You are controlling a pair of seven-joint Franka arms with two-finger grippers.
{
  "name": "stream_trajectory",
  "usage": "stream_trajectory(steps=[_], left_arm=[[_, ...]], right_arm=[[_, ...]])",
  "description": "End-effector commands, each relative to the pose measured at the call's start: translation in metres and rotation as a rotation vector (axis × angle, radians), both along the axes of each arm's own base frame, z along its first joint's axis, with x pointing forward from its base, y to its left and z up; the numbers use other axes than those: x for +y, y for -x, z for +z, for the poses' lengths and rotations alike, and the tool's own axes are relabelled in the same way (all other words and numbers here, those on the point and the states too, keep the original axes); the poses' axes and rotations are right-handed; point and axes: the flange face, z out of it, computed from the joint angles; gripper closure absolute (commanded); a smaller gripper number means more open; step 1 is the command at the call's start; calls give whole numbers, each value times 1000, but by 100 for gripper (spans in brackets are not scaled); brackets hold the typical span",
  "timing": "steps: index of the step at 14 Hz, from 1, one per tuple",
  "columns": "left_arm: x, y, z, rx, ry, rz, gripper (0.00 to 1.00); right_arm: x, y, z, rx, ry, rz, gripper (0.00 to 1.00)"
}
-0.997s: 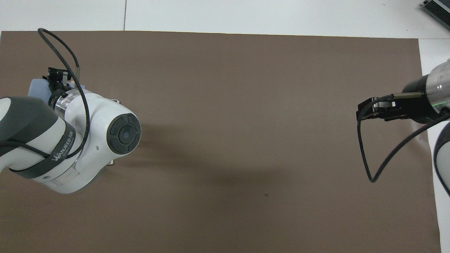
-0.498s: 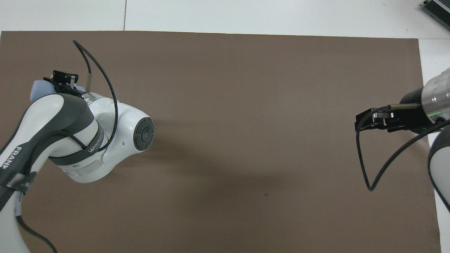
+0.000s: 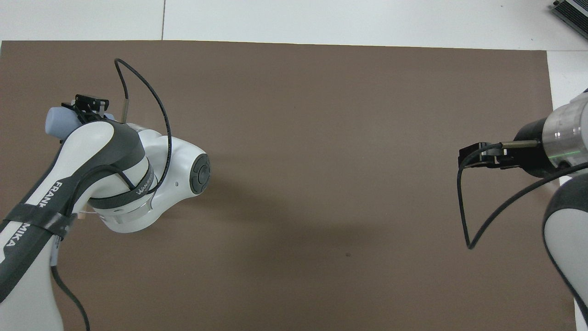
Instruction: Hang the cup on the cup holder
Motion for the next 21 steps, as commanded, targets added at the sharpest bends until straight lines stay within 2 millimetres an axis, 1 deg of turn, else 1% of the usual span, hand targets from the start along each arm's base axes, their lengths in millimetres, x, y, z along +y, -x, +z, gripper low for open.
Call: stream_trajectory(steps=[1,4,5,6,9,11,12,15,16,17,18,21], left_arm=[[-4,-1,4,-25,-18,2,100],[-5,-3,6,-28,-13,4,100],[-5,-3,5,-26,-13,4,78],[-5,-3,5,-26,-14,5,1],[-6,-3,5,-26,-15,7,0],[-5,-3,6,-27,-14,9,0],[-6,-3,6,-26,-13,8,0],[-6,-2,13,-41,3,14,0],[-6,-1,18,-46,12,20,0],[-5,-1,28,-60,39,39,0],[-6,0,36,-83,89,77,0],[-4,2,66,-274,276,281,0]], right_arm=[[-5,5,-1,-22,30,30,23],[-8,4,-2,-21,33,57,22],[-8,4,-2,-21,33,57,21],[-8,4,-2,-21,33,57,20],[-11,3,-1,-20,31,55,14],[-16,2,-1,-20,31,46,6],[-16,2,-2,-20,31,44,0],[-18,1,-1,-22,34,86,0],[-20,1,-1,-23,35,108,0],[-26,0,-1,-23,37,116,0],[-26,0,-1,-24,37,125,0],[-26,0,-1,-24,37,126,0]])
